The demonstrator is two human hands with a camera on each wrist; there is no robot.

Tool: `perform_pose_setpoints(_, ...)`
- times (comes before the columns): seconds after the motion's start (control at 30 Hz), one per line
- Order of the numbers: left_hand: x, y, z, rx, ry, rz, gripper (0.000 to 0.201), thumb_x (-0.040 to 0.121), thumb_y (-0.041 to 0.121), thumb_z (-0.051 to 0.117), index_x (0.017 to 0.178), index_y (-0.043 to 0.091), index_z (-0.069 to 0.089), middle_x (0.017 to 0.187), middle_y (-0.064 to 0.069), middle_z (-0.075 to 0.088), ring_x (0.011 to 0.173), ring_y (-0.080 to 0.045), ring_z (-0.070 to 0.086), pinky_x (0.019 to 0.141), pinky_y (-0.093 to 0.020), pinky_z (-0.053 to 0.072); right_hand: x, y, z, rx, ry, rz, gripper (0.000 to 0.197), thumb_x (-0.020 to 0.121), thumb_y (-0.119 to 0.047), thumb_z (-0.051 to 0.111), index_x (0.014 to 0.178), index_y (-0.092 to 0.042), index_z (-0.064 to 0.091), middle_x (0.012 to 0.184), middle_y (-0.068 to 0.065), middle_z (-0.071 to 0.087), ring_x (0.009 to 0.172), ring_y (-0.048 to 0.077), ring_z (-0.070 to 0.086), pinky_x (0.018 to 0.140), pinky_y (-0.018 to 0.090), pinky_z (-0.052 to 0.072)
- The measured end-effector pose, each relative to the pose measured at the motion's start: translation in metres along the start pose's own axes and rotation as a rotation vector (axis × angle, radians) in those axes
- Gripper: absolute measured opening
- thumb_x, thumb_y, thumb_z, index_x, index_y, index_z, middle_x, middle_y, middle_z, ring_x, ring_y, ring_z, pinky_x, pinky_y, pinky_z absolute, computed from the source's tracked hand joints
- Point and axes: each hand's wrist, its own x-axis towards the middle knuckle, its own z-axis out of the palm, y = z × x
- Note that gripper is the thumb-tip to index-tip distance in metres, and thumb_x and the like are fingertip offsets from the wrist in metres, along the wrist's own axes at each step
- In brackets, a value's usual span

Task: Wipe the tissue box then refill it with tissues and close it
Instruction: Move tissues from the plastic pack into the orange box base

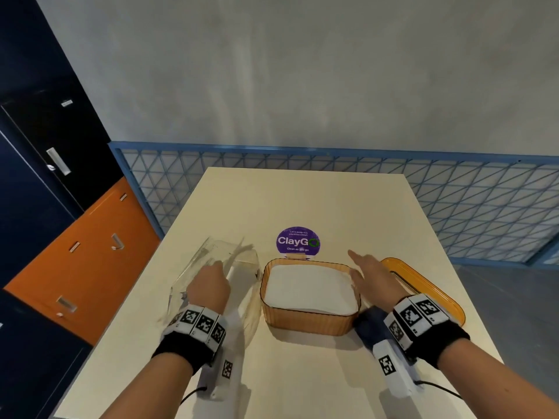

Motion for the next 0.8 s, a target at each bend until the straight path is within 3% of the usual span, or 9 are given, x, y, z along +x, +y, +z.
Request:
perform_pose_setpoints(0.07,-0.013,0.012,-0.022,-0.054,0.173,0.056,0.017,0.090,0.009,0.044,0.102,0.007,0.056,0.100,-0.012,0.062,0.091,-0.031,0.061,0.067,-0.036,0.046,-0.001,-0.016,-0.012,0.146,0.128,-0.071,0.040,0.100,-0.026,0.037,0.137,-0.013,0.044,0.130,0.011,0.054,0.117,0.023,0.052,0.097,0.030,0.040)
perform_pose_setpoints(0.1,-0.021,0.019,-0.032,-0.077,0.238,0.094,0.015,0.090,0.010,0.045,0.100,0.007,0.056,0.097,-0.012,0.060,0.089,-0.031,0.060,0.062,-0.035,0.044,-0.002,-0.028,-0.019,0.257,0.112,-0.084,0.036,0.100,-0.029,0.038,0.128,-0.013,0.053,0.124,0.010,0.060,0.108,0.023,0.057,0.091,0.031,0.043)
perform_pose_setpoints(0.2,-0.044,0.043,-0.052,-0.148,0.386,0.219,0.010,0.088,0.012,0.051,0.096,0.010,0.057,0.091,-0.008,0.057,0.083,-0.029,0.058,0.054,-0.034,0.043,-0.007,-0.067,-0.039,0.725,-0.157,0.000,0.049,0.096,-0.049,0.032,0.113,-0.012,0.058,0.106,0.012,0.069,0.084,0.025,0.066,0.071,0.032,0.052)
perform_pose_setpoints(0.33,-0.060,0.064,-0.048,-0.175,0.512,0.464,0.019,0.071,0.006,0.070,0.087,0.013,0.062,0.080,-0.004,0.059,0.068,-0.025,0.058,0.043,-0.031,0.042,-0.009,-0.093,-0.056,1.101,-0.400,0.058,0.063,0.089,-0.062,0.036,0.115,-0.008,0.055,0.107,0.018,0.069,0.090,0.035,0.069,0.067,0.036,0.058)
perform_pose_setpoints(0.47,-0.061,0.069,-0.024,-0.157,0.539,0.652,0.037,0.055,-0.001,0.077,0.086,0.014,0.063,0.079,-0.004,0.060,0.064,-0.023,0.057,0.044,-0.028,0.036,-0.006,-0.093,-0.064,1.021,-0.404,0.044,0.052,0.089,-0.040,0.057,0.122,0.000,0.055,0.104,0.017,0.066,0.086,0.030,0.068,0.079,0.042,0.059)
perform_pose_setpoints(0.57,-0.061,0.069,-0.005,-0.160,0.537,0.720,0.045,0.052,-0.001,0.078,0.089,0.017,0.060,0.080,-0.004,0.060,0.063,-0.023,0.054,0.049,-0.024,0.030,-0.005,-0.089,-0.066,0.842,-0.357,0.104,0.047,0.085,-0.033,0.065,0.119,-0.002,0.056,0.108,0.017,0.065,0.088,0.029,0.066,0.067,0.039,0.061)
perform_pose_setpoints(0.67,-0.063,0.074,0.004,-0.202,0.477,0.741,0.055,0.052,0.004,0.080,0.097,0.023,0.055,0.092,-0.004,0.062,0.076,-0.023,0.056,0.056,-0.025,0.040,-0.006,-0.087,-0.067,0.746,-0.302,0.109,0.035,0.086,-0.020,0.063,0.115,-0.002,0.056,0.112,0.017,0.063,0.090,0.029,0.064,0.060,0.034,0.058)
perform_pose_setpoints(0.73,-0.060,0.073,0.008,-0.236,0.414,0.739,0.054,0.062,0.022,0.076,0.109,0.029,0.050,0.112,-0.002,0.055,0.100,-0.020,0.051,0.074,-0.032,0.046,-0.006,-0.085,-0.067,0.639,-0.176,0.031,0.026,0.086,-0.005,0.058,0.111,0.000,0.059,0.107,0.018,0.064,0.090,0.030,0.062,0.070,0.035,0.054)
perform_pose_setpoints(0.8,-0.061,0.069,0.010,-0.433,0.353,0.702,0.048,0.077,0.046,0.061,0.121,0.035,0.045,0.131,0.003,0.042,0.123,-0.012,0.037,0.099,-0.030,0.037,-0.007,-0.084,-0.070,0.447,-0.043,-0.065,0.021,0.085,-0.001,0.056,0.105,0.000,0.061,0.100,0.013,0.061,0.087,0.026,0.056,0.066,0.029,0.045)
